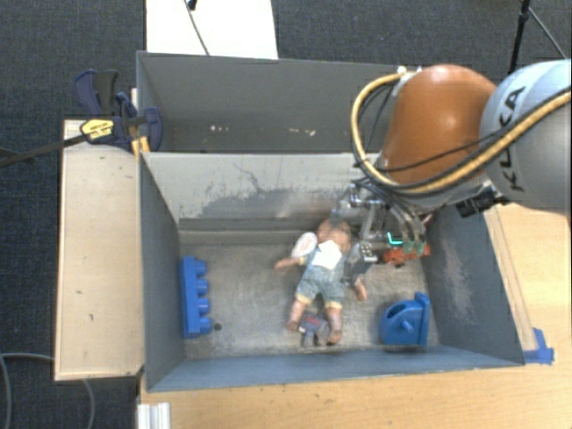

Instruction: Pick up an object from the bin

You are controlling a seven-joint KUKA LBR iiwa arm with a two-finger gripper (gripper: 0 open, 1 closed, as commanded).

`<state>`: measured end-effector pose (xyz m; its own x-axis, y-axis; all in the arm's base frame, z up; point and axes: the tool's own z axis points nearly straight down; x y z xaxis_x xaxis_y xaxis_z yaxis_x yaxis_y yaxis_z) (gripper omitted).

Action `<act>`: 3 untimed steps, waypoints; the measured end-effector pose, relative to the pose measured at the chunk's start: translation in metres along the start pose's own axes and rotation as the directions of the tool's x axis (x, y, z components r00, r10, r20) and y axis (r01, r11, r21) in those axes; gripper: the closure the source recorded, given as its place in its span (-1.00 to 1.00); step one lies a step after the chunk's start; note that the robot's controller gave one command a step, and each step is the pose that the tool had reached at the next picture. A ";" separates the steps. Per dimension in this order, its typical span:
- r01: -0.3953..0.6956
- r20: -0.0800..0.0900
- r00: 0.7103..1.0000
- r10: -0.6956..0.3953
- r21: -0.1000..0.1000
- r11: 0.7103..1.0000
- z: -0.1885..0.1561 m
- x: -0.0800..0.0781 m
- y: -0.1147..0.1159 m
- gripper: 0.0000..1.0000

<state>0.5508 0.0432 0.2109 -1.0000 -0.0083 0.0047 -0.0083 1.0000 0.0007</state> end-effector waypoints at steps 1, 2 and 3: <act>-0.001 0.008 1.000 0.001 0.000 1.000 -0.004 -0.002 0.000 -1.00; -0.153 0.024 0.988 0.154 -0.010 0.988 0.129 0.025 -0.021 1.00; -0.154 0.024 0.988 0.154 -0.010 0.988 0.129 0.025 -0.021 1.00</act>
Offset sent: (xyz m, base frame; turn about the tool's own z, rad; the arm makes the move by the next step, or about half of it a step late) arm -0.0339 -0.0250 -0.1409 0.1578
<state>0.5250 0.0217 0.0820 -0.9891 0.1463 -0.0192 0.1461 0.9892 0.0096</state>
